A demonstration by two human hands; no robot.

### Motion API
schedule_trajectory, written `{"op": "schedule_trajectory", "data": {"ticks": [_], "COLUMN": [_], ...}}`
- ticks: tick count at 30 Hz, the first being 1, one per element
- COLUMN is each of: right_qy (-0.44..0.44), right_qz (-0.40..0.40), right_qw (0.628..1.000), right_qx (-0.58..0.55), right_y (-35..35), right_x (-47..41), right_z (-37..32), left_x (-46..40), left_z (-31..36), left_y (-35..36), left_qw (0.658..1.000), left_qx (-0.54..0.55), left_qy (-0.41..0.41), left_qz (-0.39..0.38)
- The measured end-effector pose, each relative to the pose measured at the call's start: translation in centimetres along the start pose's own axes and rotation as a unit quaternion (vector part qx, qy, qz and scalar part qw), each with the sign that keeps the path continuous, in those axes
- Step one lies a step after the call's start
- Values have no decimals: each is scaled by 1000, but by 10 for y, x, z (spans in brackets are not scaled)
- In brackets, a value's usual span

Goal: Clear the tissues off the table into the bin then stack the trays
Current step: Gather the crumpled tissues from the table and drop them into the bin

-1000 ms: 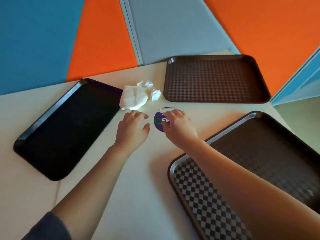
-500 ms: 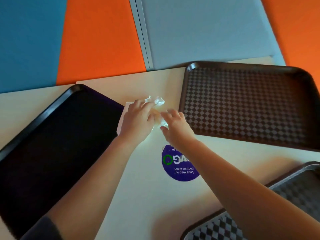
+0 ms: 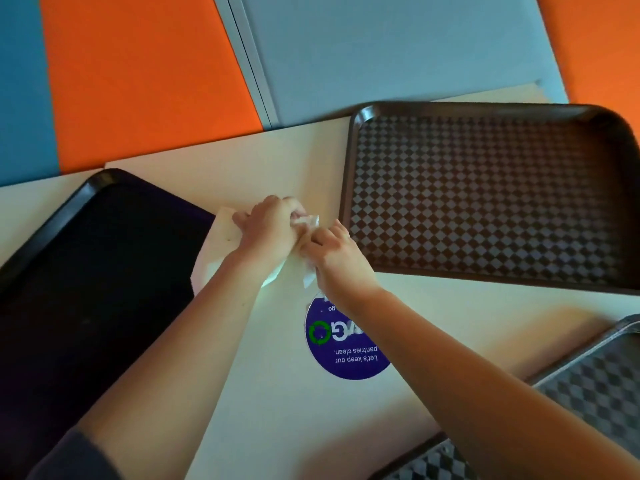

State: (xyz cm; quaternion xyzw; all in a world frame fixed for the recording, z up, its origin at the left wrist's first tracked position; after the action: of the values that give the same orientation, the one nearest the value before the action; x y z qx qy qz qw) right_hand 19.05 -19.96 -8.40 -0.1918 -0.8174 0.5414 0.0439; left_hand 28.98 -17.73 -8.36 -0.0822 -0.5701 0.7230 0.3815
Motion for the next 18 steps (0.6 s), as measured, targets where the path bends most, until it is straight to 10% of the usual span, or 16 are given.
{"op": "schedule_trajectory", "data": {"ticks": [18], "right_qy": [94], "right_qz": [-5], "right_qw": [995], "right_qx": [-34], "right_y": [-85], "right_x": [143], "right_z": [-52], "left_x": [185], "left_z": [21], "left_y": [-24], "left_qw": [971], "left_qx": [202], "left_qy": [116], "left_qz": [54]}}
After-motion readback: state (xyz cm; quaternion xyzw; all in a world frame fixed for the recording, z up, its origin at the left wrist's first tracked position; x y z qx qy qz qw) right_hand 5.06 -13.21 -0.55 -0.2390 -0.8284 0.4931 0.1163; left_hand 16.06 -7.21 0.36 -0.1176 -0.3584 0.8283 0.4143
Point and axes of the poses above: each hand's wrist, its own x-axis away from the middle knuckle, its own y-axis out of the palm, z = x × y, the point moved 9 cm from there along -x, towards the middle knuckle, and after that the axes turned 8 degrees about -z, right-handed, at the moved point
